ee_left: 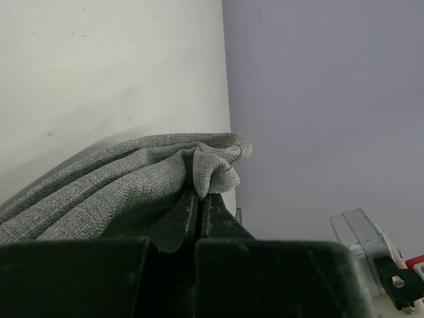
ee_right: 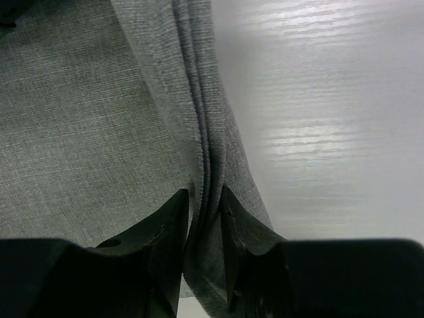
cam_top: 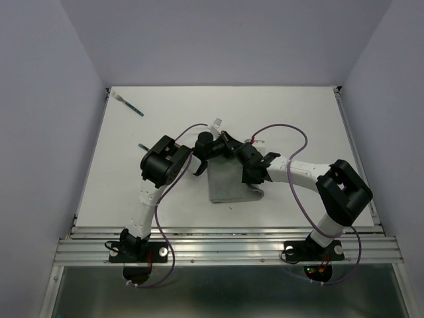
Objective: Fold the napkin into a case and place the utensils inside
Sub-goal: Fold the lower triangle-folded napkin at the center of the board.
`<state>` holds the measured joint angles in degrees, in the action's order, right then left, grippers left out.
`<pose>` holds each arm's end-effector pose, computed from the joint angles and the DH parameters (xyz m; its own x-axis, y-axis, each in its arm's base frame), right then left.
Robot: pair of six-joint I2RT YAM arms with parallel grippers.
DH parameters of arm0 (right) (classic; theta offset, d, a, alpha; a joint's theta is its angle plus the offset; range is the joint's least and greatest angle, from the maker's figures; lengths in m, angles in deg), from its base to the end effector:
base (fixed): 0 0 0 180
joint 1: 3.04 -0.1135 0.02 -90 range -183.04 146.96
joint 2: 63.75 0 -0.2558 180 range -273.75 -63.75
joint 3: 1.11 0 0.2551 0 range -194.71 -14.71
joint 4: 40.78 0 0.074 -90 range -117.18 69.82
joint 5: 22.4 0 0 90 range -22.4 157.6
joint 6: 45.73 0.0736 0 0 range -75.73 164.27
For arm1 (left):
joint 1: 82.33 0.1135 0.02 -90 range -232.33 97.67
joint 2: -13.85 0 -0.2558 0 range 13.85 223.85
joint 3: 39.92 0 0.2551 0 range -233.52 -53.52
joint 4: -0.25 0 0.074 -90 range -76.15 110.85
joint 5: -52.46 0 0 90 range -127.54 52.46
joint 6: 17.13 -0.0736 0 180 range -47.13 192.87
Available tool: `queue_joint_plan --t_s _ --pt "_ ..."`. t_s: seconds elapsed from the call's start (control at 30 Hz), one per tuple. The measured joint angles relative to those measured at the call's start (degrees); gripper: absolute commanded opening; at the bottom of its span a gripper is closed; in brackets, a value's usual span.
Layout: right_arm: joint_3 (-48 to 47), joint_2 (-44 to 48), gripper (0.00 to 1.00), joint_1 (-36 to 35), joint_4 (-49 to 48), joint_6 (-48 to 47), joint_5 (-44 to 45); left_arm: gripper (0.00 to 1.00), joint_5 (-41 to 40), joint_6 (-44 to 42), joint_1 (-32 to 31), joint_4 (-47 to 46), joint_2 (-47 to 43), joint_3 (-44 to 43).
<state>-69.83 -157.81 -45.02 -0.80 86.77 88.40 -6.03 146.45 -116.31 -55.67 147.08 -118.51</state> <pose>0.2615 0.2002 0.1297 -0.8460 0.0884 -0.5258 0.0766 0.9961 0.0442 0.3762 -0.2999 0.0949 -0.8674 -0.4015 -0.2938 0.2749 0.1053 -0.9557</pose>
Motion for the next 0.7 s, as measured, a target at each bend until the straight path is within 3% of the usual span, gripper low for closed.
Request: queue_joint_plan --t_s 0.4,0.7 --pt "-3.69 -4.24 0.32 -3.87 -2.14 1.49 -2.32 0.0 0.5 0.11 0.35 -1.55 0.0 0.94" --pt "-3.72 -3.23 0.43 -3.87 -2.08 1.88 -4.11 0.0 0.61 0.44 0.68 -2.36 0.02 1.64"
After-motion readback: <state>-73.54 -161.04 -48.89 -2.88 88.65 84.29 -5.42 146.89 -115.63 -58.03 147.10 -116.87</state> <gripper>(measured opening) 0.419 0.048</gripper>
